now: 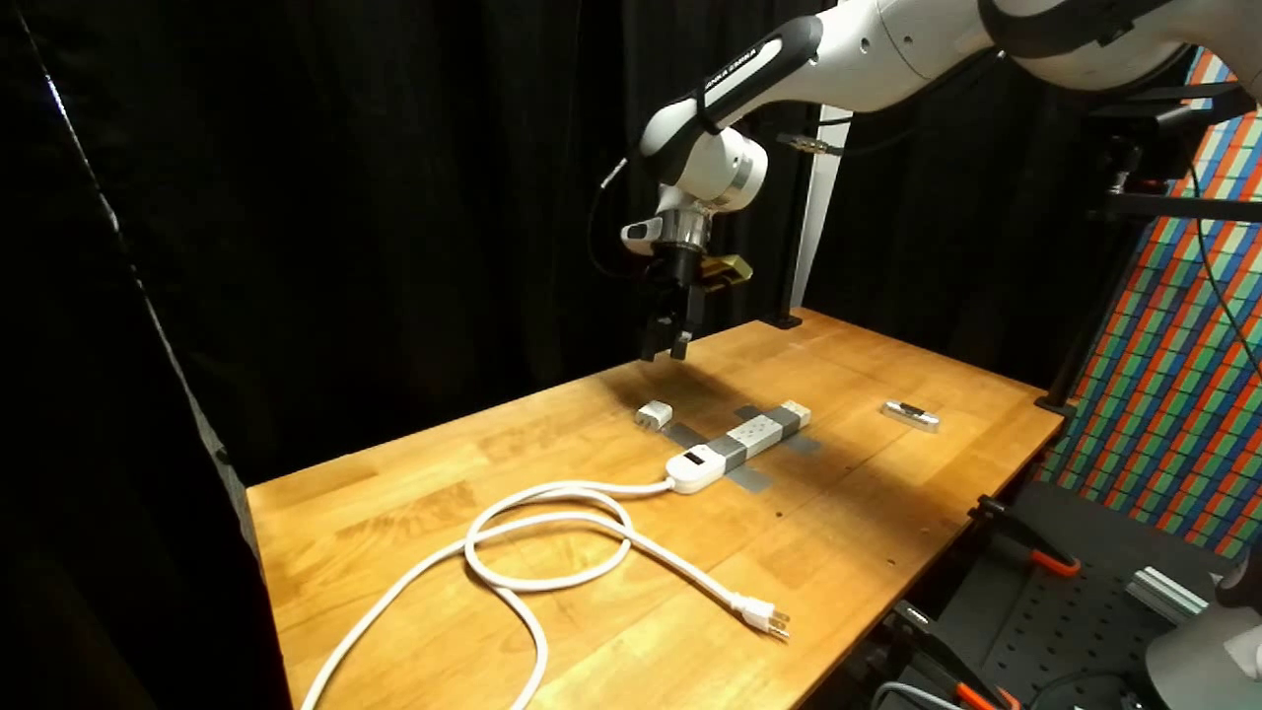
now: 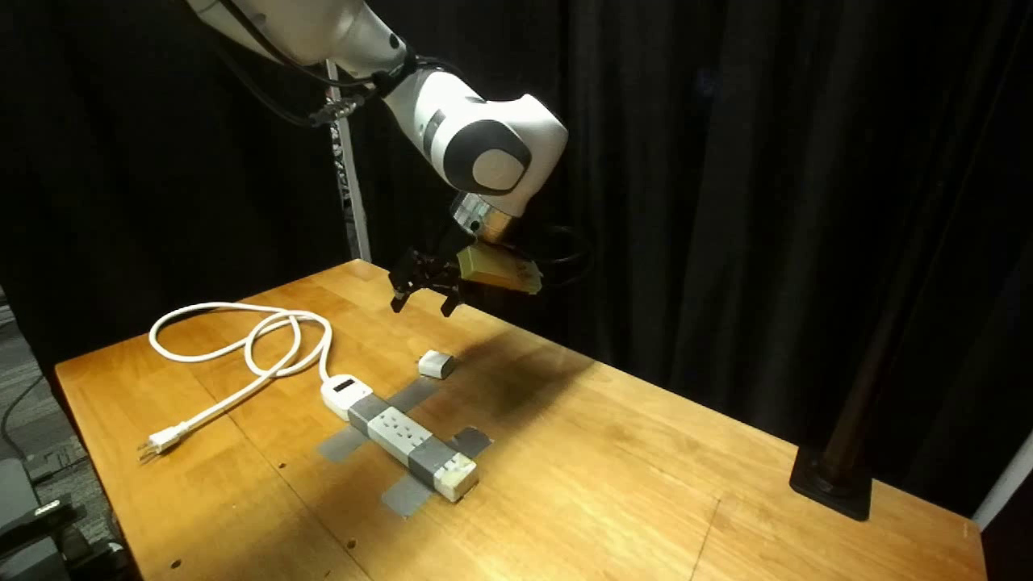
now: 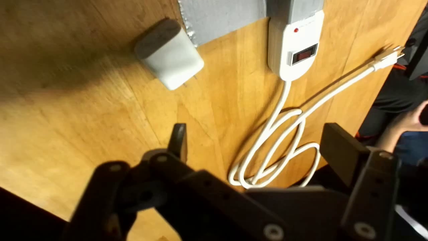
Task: Pick up the charger from the table and put it on the adapter
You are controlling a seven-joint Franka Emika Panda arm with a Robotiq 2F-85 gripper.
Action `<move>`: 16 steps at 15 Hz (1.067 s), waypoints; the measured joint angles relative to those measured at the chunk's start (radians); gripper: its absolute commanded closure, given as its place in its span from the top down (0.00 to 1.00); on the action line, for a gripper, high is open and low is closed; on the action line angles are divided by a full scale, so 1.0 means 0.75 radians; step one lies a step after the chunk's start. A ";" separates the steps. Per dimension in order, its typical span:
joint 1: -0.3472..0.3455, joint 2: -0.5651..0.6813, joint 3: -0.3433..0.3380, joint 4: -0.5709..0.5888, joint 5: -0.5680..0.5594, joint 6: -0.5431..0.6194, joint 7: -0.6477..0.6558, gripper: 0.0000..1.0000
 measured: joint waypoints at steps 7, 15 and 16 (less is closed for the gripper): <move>-0.006 0.088 -0.014 0.052 0.072 -0.045 -0.161 1.00; -0.004 0.090 -0.022 0.051 0.085 -0.031 -0.147 1.00; -0.009 0.094 -0.022 0.051 0.100 -0.033 -0.151 1.00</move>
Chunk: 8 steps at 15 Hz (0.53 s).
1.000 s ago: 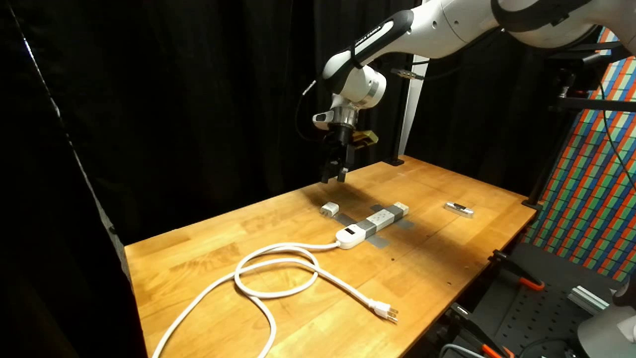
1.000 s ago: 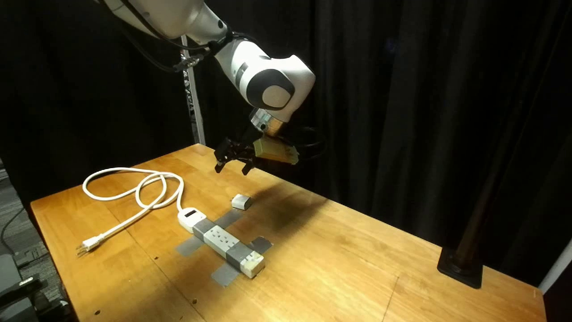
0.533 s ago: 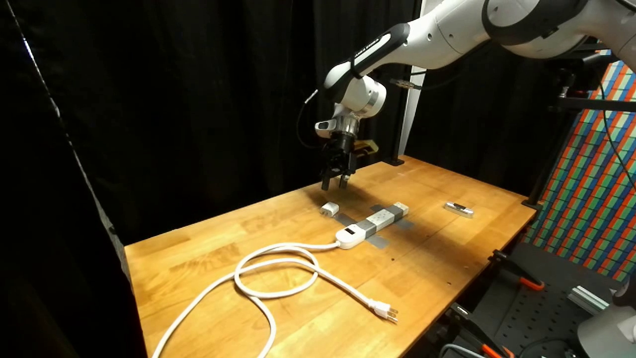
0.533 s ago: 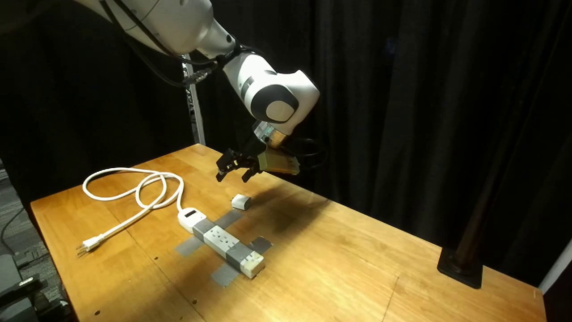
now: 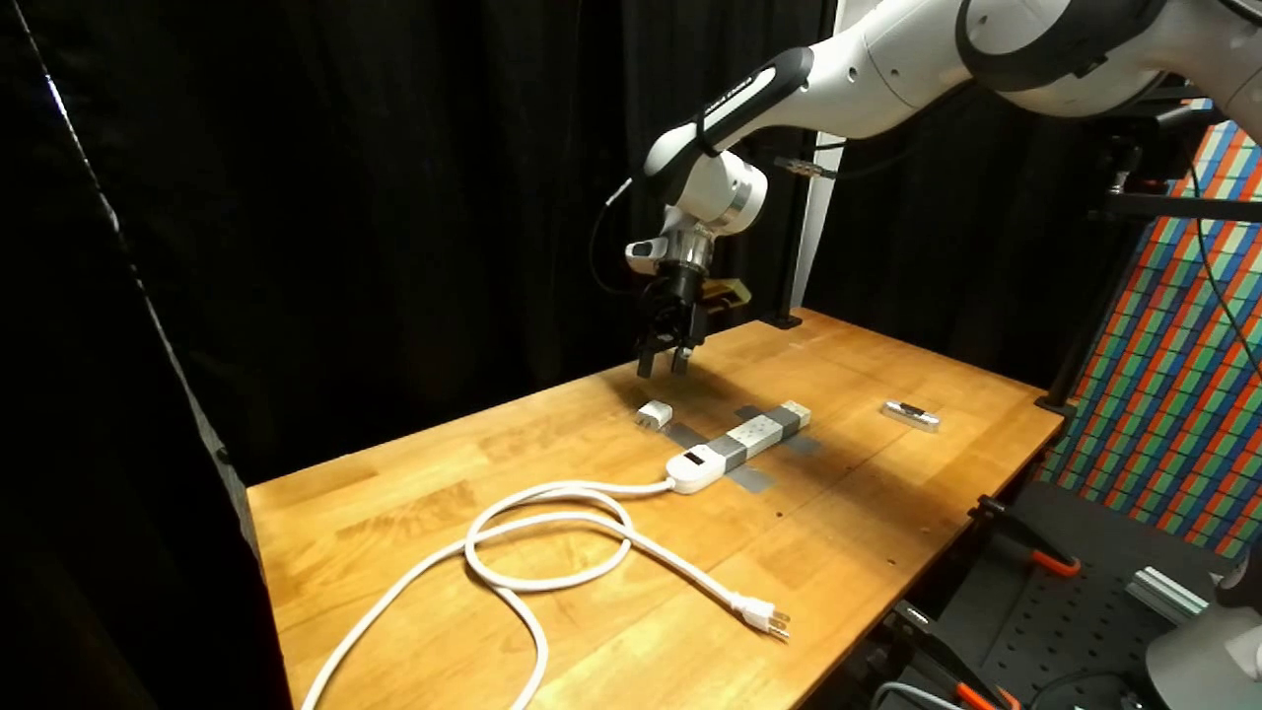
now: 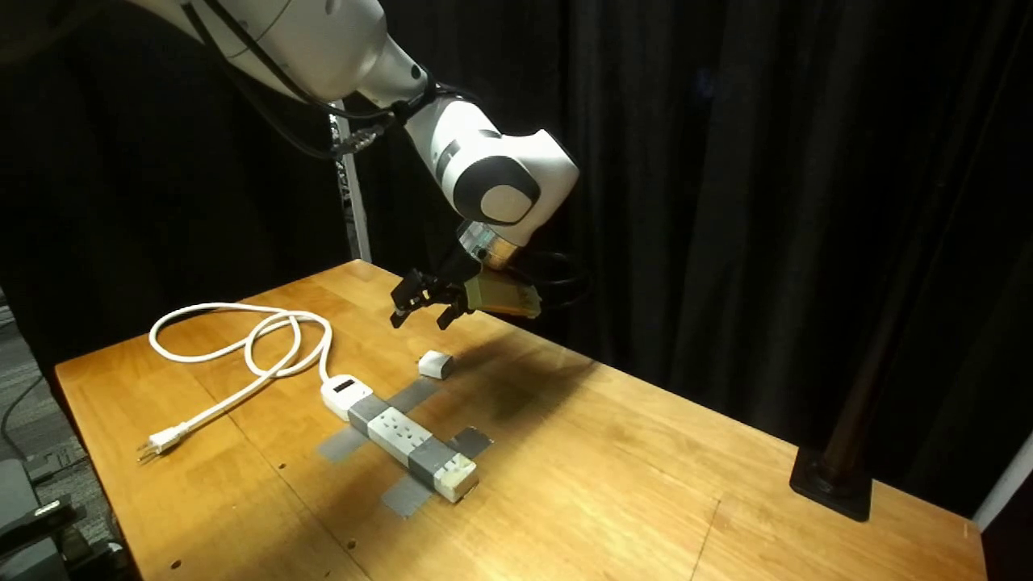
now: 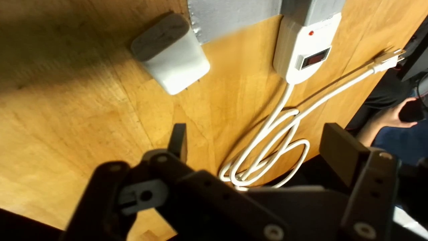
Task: Pick up the charger from the table and put it on the adapter
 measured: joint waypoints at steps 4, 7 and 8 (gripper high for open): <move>-0.041 0.021 0.001 0.000 0.087 0.018 -0.077 1.00; -0.086 0.027 0.009 -0.011 0.157 0.099 -0.221 1.00; -0.104 0.027 0.015 -0.023 0.187 0.141 -0.285 1.00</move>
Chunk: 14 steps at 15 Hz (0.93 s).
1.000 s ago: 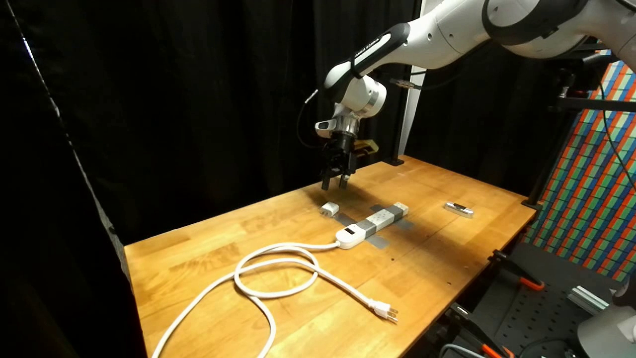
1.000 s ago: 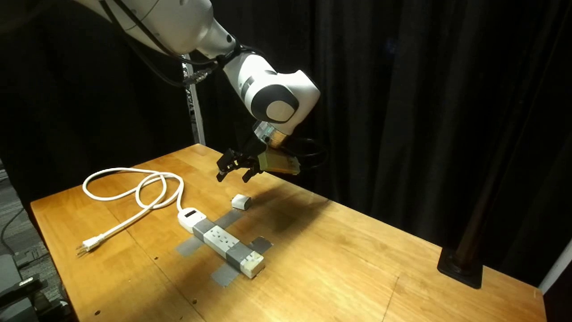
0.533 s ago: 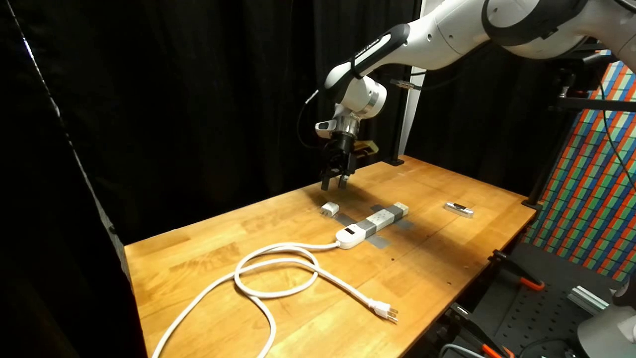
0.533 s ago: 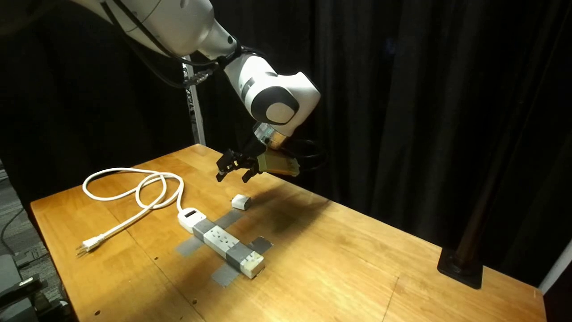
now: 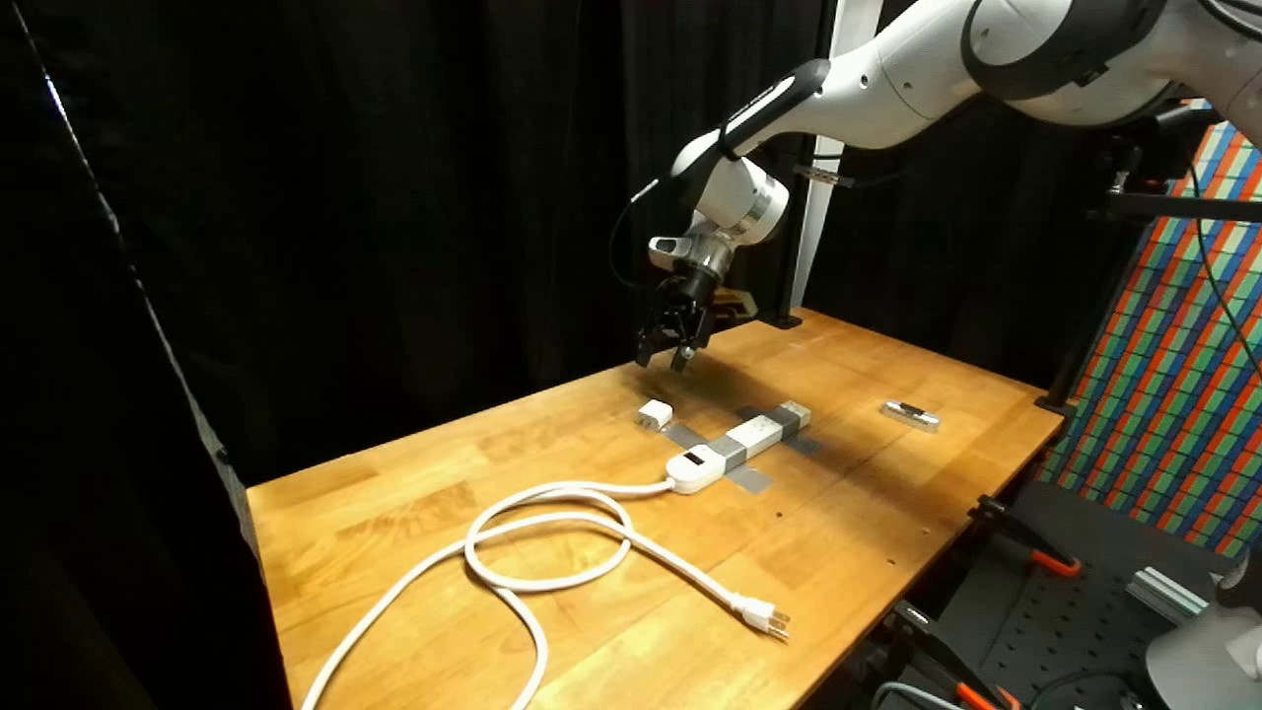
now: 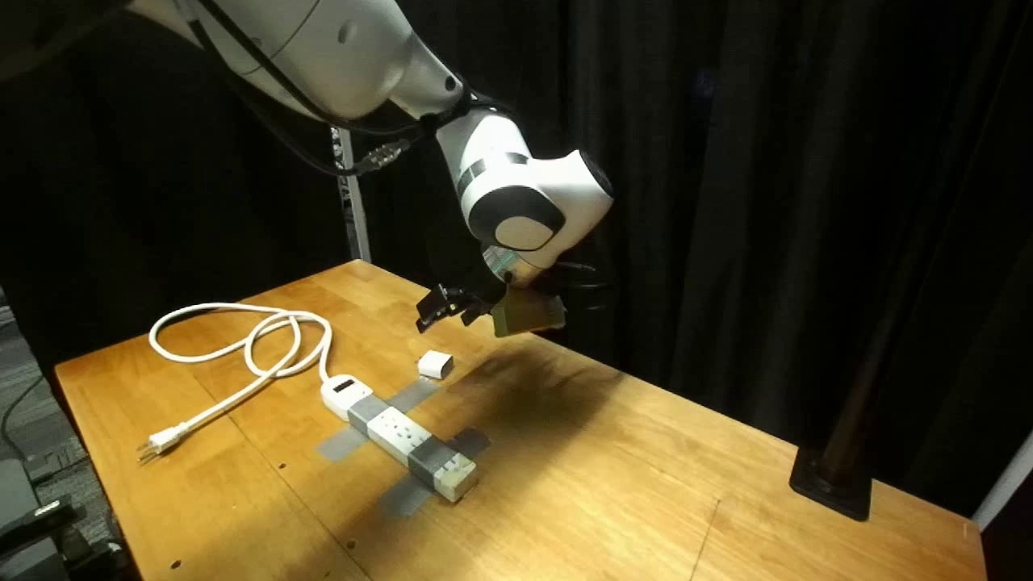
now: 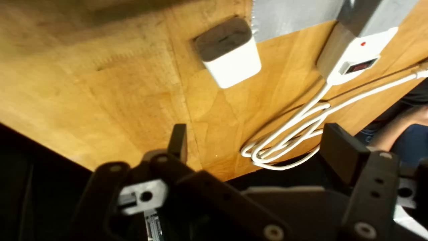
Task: Pick up the charger from the table and put it on the adapter
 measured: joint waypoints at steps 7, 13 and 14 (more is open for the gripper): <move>-0.078 0.005 0.029 -0.117 0.152 0.171 -0.392 1.00; -0.080 0.038 0.024 -0.176 0.195 0.171 -0.537 1.00; -0.080 0.044 0.024 -0.182 0.213 0.171 -0.566 1.00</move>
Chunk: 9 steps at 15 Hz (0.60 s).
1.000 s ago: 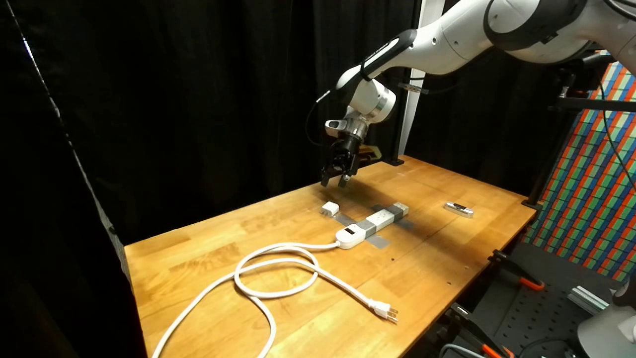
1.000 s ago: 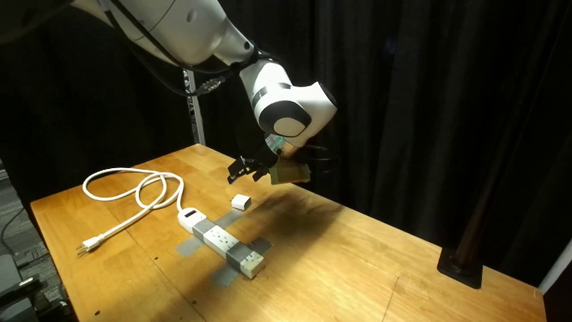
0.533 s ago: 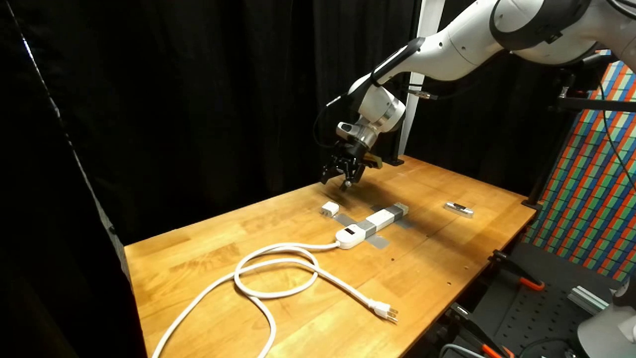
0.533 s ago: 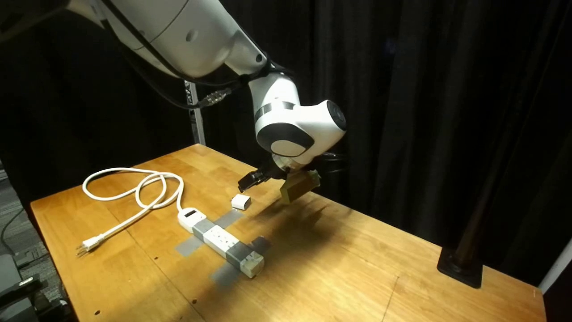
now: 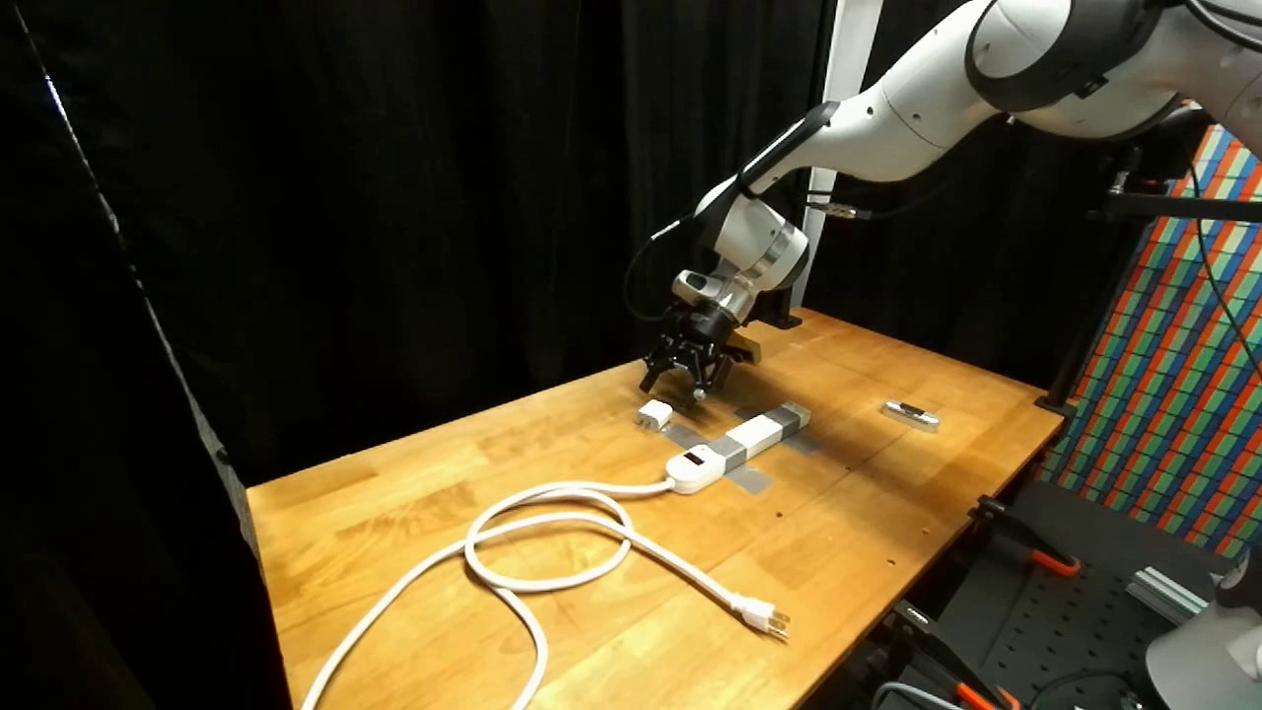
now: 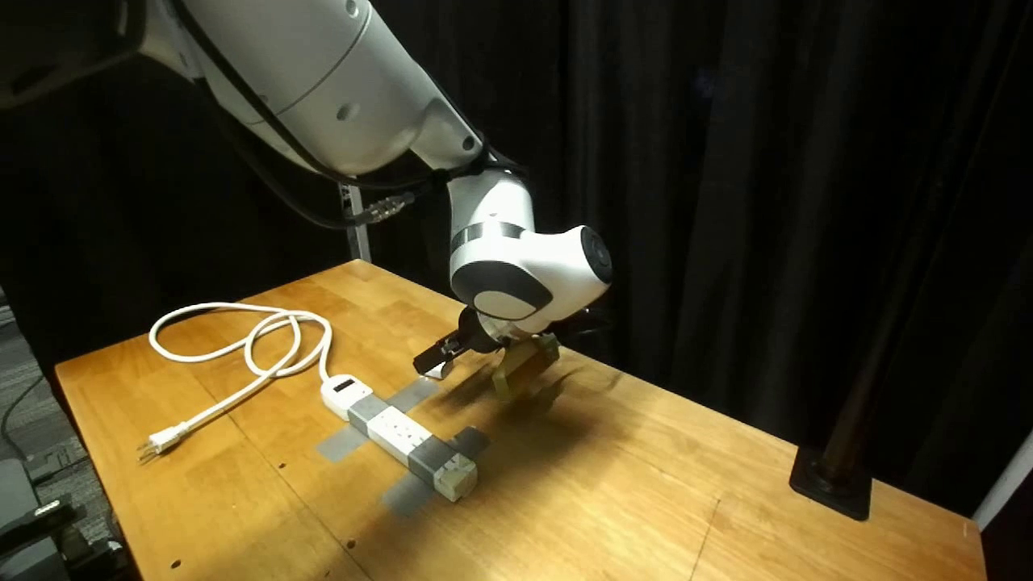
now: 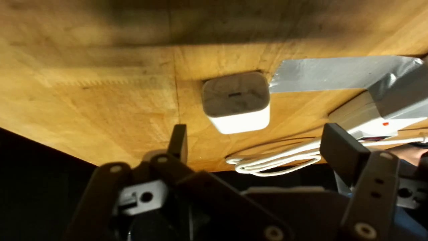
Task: Pick up the charger from the table and put it on the adapter
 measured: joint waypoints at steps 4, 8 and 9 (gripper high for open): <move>0.000 0.023 0.000 -0.009 0.056 0.000 -0.085 0.75; 0.000 0.041 0.000 -0.013 0.091 0.000 -0.162 0.49; 0.000 0.045 -0.001 -0.014 0.096 0.000 -0.182 0.42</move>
